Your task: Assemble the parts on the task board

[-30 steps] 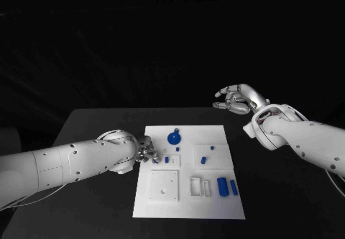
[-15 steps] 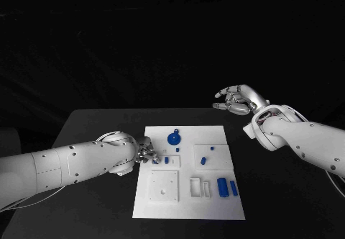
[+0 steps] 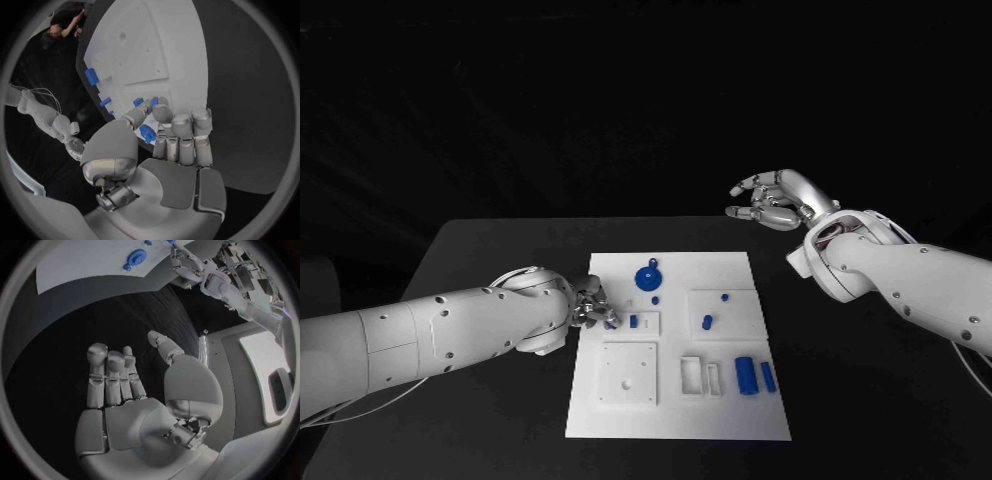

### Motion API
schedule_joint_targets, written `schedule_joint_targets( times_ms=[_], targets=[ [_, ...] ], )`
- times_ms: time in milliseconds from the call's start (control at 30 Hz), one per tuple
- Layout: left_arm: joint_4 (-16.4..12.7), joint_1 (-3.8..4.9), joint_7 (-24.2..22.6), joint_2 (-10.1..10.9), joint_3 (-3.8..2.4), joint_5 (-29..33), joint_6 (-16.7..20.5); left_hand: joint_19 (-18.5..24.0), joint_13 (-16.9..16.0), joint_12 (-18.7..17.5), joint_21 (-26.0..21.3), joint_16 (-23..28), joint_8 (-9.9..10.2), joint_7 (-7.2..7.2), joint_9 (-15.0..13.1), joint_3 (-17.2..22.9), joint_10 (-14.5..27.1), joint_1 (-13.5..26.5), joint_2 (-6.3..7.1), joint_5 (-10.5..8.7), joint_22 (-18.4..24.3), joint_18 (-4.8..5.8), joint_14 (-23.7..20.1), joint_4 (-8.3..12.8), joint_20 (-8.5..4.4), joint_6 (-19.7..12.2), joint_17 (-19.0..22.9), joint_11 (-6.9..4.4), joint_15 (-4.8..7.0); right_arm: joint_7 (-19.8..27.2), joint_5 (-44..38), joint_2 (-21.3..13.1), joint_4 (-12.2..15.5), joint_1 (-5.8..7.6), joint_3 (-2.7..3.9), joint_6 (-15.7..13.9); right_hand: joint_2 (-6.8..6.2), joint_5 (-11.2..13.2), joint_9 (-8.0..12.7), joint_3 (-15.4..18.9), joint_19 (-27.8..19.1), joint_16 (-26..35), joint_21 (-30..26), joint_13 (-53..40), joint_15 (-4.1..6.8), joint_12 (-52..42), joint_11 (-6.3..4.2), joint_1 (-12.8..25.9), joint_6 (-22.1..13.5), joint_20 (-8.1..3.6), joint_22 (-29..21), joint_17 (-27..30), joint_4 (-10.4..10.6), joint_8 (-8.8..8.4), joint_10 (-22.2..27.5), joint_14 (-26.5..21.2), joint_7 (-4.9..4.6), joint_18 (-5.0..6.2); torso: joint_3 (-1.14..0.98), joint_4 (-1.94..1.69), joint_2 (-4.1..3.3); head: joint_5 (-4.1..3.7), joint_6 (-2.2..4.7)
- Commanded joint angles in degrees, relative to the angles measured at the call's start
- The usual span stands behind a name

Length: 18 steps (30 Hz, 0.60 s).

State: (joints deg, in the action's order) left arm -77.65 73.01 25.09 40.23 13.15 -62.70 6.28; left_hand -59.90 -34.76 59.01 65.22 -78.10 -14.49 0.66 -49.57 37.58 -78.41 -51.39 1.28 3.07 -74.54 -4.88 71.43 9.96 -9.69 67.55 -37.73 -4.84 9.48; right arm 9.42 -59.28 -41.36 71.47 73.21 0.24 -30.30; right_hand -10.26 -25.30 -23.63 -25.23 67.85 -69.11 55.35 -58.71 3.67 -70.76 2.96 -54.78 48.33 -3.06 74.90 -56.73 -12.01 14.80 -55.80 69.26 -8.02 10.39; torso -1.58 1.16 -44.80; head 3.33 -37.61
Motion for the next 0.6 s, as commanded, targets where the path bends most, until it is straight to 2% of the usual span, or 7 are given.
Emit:
schedule_joint_targets(
  times_ms=[33, 600],
  targets=[
    [0.09, -0.16, -0.35, -0.03, 0.1, -0.43, 1.43, -0.08, -0.09, 0.19, 0.35, -0.28, -5.39, -1.15, -0.12, 0.35, -1.83, -0.41, -0.78, 0.2, -0.06, -1.05, 1.44, 0.02, -5.75, 1.2, -0.03, -1.97, 2.12, 0.31, -0.17, 0.03, 0.06, -0.04, 0.02, 0.6, 0.25, -0.29, -0.07, -0.07, 0.21, -0.15, -0.25, 0.05, -0.26, -0.36, -0.06, -0.29, -1.06, -0.37, 0.87, 0.1, 0.37, 0.27, 0.0, 0.18, -1.39, 4.61, -0.01, -0.01, 0.01, -0.03, -0.04],
    [0.26, -0.17, -0.64, -0.39, 0.09, -0.83, 1.43, -0.13, -0.1, 0.23, 0.39, -0.31, -5.55, -1.19, -0.05, 0.4, -1.83, -0.45, -0.83, 0.21, -0.06, -1.08, 1.5, 0.0, -5.77, 1.2, -0.02, -2.01, 2.15, 0.29, -0.21, 0.1, 0.07, -0.04, 0.02, 0.61, 0.26, -0.3, -0.07, -0.07, 0.22, -0.15, -0.25, 0.07, -0.25, -0.38, -0.06, -0.31, -1.07, -0.38, 0.88, 0.1, 0.37, 0.28, 0.0, 0.18, -1.39, 4.61, -0.03, -0.03, -0.01, 0.02, -0.1]
  ],
)
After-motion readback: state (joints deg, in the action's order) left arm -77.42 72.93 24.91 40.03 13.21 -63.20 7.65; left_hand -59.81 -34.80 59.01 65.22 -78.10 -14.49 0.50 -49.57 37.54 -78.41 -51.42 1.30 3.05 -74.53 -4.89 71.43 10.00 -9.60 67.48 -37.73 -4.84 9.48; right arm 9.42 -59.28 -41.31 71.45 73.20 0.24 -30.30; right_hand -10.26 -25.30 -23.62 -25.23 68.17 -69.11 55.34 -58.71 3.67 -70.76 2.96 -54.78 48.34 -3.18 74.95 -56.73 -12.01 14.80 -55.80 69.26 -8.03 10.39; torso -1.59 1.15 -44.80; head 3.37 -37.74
